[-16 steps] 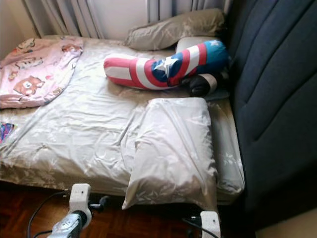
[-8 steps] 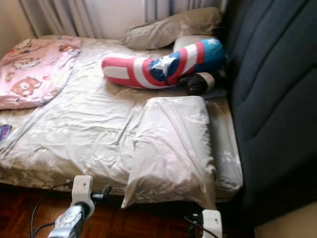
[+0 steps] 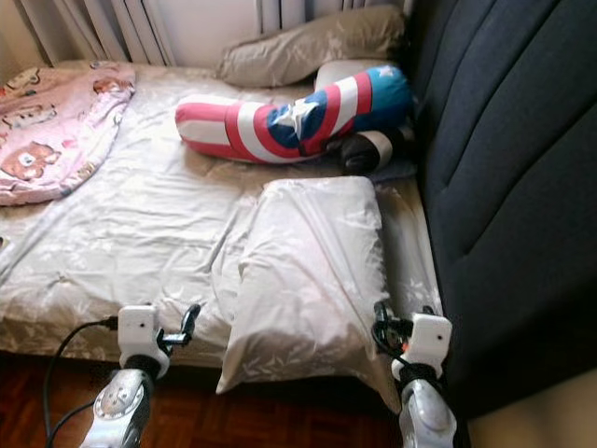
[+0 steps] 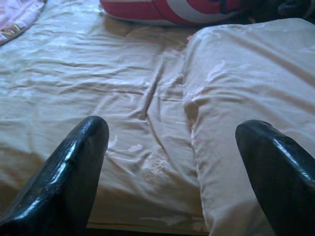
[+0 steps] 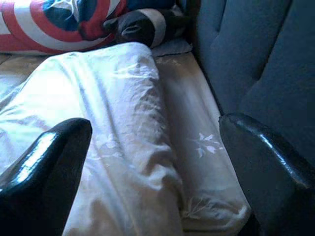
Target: Clean up the room
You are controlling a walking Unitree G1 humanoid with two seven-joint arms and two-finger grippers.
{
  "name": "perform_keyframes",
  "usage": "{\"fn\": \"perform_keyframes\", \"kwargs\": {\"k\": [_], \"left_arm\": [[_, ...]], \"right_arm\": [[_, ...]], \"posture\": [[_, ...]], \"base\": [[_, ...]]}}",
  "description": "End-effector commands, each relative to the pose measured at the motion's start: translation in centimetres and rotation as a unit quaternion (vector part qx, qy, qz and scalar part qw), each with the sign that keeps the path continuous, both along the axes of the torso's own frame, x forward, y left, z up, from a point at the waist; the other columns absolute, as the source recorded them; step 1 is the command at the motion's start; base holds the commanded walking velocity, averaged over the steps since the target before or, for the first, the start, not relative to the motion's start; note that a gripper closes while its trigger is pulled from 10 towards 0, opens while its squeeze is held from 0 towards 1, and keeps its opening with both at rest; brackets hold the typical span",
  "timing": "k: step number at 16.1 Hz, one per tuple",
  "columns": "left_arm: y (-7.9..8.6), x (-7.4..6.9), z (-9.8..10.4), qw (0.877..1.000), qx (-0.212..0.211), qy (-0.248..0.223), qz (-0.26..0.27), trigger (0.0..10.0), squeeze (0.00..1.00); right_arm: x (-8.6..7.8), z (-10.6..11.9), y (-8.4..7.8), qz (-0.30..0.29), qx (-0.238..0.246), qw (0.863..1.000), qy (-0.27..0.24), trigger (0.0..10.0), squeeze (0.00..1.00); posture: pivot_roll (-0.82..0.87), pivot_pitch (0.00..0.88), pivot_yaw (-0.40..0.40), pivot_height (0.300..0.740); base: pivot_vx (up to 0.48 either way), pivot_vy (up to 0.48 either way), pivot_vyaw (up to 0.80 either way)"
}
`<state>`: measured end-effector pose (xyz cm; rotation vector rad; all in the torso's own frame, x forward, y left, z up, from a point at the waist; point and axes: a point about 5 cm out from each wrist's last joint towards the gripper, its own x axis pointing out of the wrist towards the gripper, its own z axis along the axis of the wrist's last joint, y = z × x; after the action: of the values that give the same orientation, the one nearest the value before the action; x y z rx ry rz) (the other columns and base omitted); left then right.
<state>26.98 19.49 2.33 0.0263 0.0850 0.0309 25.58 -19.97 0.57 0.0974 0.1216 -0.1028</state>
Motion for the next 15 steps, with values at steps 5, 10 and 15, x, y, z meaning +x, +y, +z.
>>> {"fn": "perform_keyframes", "kwargs": {"k": [5,10,15], "left_arm": [[-1.0,0.8,1.2,1.0,-0.013,-0.025,-0.012,10.0,0.0],[-0.4,0.9,1.6,1.0,-0.016,-0.025,-0.01,10.0,0.0],[-0.2,1.0,1.8,0.999,-0.017,-0.027,-0.011,10.0,0.0]], "right_arm": [[-1.3,-0.8,1.0,0.007,0.003,1.0,0.013,10.0,0.0],[-1.0,-0.6,1.8,0.015,0.007,1.0,0.008,10.0,0.0],[-1.5,-1.0,1.8,0.015,0.006,1.0,0.017,10.0,0.0]], "posture": [[-0.01,0.008,-0.063,0.74],[-0.02,0.0,-0.053,0.74],[-0.01,0.0,-0.06,0.74]], "base": [[0.0,0.0,0.0],[0.0,0.0,0.0],[0.16,0.0,0.0]]}}
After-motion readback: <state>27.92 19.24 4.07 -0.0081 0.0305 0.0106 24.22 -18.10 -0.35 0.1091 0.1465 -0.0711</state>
